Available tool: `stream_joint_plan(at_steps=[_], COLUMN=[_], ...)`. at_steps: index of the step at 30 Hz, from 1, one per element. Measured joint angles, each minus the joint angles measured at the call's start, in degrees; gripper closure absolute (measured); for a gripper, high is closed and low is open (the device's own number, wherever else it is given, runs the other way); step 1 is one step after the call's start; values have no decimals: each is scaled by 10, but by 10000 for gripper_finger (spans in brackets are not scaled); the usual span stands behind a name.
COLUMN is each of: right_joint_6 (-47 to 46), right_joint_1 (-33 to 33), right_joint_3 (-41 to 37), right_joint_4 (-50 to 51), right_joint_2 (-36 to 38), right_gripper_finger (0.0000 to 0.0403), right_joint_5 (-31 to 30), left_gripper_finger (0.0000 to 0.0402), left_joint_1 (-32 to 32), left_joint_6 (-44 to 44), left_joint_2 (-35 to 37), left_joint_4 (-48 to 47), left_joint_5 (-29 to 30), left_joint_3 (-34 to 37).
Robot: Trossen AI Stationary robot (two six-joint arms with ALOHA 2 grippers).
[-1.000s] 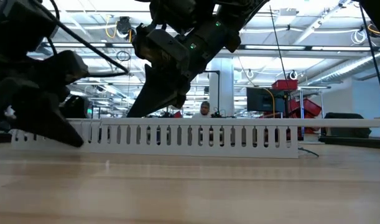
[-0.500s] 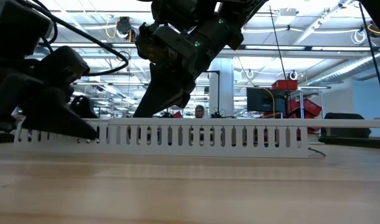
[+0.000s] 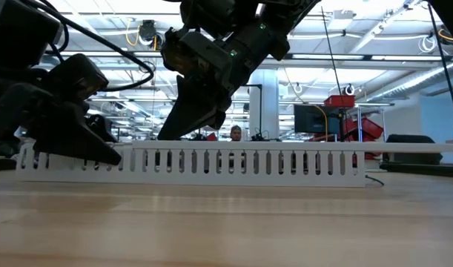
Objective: Ziptie cables
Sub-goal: Close the white cable duct
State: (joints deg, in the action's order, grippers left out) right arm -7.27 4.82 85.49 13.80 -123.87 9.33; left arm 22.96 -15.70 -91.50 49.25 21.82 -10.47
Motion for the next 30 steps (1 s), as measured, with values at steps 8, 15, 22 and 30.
stream_joint_plan(at_steps=[8,15,22,30], right_joint_6=[4,0,0,-4], right_joint_1=[-1,0,0,-1], right_joint_3=[0,1,1,1], right_joint_4=[-16,-6,1,-1], right_joint_2=[-3,-3,-3,-3], right_gripper_finger=[403,403,403,403], right_joint_5=[0,10,8,-2], left_gripper_finger=[176,146,48,14], left_joint_1=[-2,-3,-2,-11], left_joint_6=[5,26,26,30], left_joint_2=[0,0,0,-18], left_joint_4=[-2,27,42,39], left_joint_5=[-16,-82,-112,-84], left_joint_3=[-5,-5,-7,-41])
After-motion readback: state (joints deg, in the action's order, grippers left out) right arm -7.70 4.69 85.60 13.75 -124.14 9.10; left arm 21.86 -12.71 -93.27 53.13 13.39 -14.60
